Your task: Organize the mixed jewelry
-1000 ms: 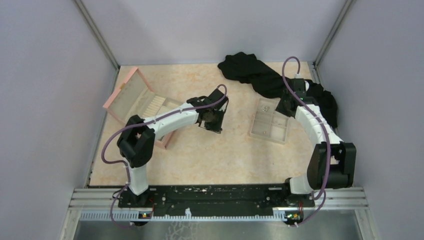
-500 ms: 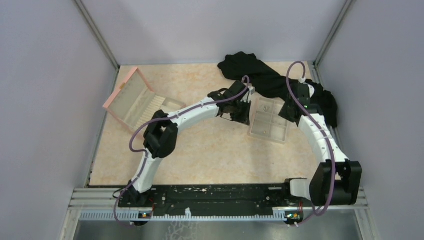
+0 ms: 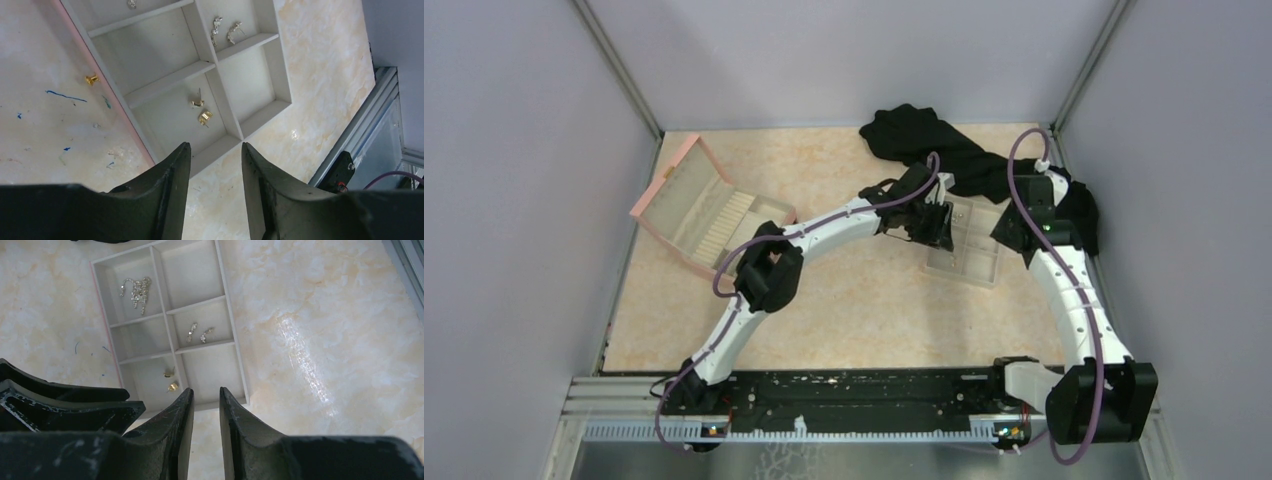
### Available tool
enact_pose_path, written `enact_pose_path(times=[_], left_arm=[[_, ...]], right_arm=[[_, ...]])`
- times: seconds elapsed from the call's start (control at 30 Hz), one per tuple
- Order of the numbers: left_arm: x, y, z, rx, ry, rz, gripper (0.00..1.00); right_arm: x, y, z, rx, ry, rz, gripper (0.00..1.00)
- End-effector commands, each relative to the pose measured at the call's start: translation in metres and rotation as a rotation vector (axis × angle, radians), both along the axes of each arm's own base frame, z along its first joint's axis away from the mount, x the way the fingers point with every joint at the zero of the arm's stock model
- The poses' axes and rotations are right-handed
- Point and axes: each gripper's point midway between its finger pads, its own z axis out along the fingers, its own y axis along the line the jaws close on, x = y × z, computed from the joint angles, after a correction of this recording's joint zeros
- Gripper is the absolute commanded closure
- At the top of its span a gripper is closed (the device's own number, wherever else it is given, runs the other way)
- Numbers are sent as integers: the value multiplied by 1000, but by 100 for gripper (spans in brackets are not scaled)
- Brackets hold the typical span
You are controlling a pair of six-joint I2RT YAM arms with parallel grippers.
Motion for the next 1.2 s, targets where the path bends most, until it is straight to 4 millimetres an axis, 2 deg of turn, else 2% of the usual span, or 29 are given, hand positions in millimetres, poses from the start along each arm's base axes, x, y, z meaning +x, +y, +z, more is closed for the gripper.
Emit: enact_pose_path(times=[0.0, 0.1, 0.2, 0.33, 0.43, 0.53, 0.6, 0.7, 0.83, 0.87, 0.93, 1.17], left_arm=[[7, -15, 31, -81, -47, -14, 51], [10, -5, 61, -74, -100, 2, 50], [18, 28, 88, -14, -172, 52, 48], [33, 97, 116, 68, -233, 150, 44], [50, 161, 121, 150, -236, 255, 41], [61, 221, 121, 220, -216, 360, 35], [62, 251, 128, 222, -224, 400, 30], [63, 281, 137, 239, -280, 474, 26], [57, 305, 138, 299, -292, 526, 22], [56, 308, 136, 314, -287, 530, 22], [52, 311, 135, 321, -281, 527, 21], [42, 323, 127, 338, -296, 540, 19]], right_arm=[[-5, -10, 8, -31, -22, -33, 74], [-2, -8, 10, -27, -31, -17, 74], [4, -1, 7, -7, -22, 30, 73], [19, 15, 2, 32, -19, 134, 71], [32, 37, 0, 59, -17, 230, 65], [50, 71, -4, 24, 30, 343, 61], [63, 92, -11, 20, 57, 391, 60], [86, 107, -23, 65, 66, 362, 59], [120, 116, -38, 91, 99, 329, 54], [128, 118, -48, 93, 122, 325, 54], [141, 121, -56, 94, 139, 321, 53], [164, 118, -82, 50, 199, 318, 53]])
